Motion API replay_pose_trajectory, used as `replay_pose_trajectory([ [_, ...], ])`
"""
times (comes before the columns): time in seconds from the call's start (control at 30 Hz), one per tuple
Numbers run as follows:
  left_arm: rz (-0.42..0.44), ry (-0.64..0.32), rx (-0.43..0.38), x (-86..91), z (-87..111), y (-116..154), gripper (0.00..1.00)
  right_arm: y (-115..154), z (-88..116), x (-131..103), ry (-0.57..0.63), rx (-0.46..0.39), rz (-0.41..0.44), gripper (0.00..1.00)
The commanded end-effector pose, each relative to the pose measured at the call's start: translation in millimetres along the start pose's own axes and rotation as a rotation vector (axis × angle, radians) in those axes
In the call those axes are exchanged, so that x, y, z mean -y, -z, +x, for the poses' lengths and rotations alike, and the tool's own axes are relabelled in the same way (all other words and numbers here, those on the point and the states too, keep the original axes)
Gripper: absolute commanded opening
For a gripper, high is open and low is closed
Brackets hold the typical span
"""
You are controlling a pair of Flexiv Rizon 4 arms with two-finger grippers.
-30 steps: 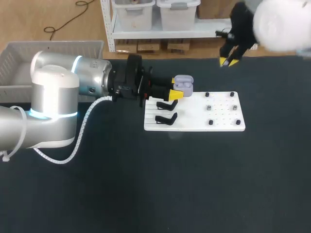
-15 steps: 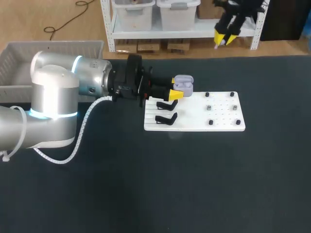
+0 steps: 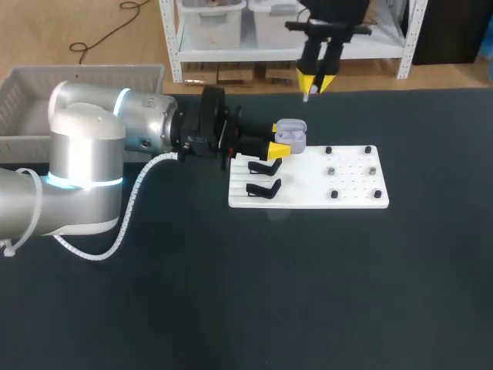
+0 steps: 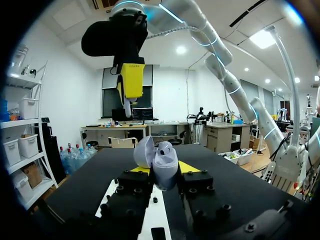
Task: Pick up each earbud case from the left stands, insert the matching earbuds, close the lid, and place the case in the box.
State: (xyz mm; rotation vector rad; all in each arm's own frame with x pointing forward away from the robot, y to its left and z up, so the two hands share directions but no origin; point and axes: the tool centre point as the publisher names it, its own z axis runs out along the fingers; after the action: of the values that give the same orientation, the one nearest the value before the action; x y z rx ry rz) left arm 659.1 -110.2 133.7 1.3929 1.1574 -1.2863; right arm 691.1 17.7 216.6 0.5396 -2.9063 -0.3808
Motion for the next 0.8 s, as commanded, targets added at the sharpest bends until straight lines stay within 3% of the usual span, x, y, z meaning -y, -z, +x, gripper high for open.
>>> replay_pose_trajectory([
  [0.03, -0.003, -0.001, -0.001, 0.9, -0.1, 0, 0.00, 1, -2, 0, -0.001, -0.007, 0.000, 0.00],
  [0.63, -0.003, -0.001, -0.001, 0.9, -0.1, 0, 0.00, 1, -2, 0, -0.001, -0.007, 0.000, 0.00],
  [0.8, -0.003, -0.001, -0.001, 0.9, -0.1, 0, 0.00, 12, 13, -9, 0.044, 0.021, 0.005, 0.00],
])
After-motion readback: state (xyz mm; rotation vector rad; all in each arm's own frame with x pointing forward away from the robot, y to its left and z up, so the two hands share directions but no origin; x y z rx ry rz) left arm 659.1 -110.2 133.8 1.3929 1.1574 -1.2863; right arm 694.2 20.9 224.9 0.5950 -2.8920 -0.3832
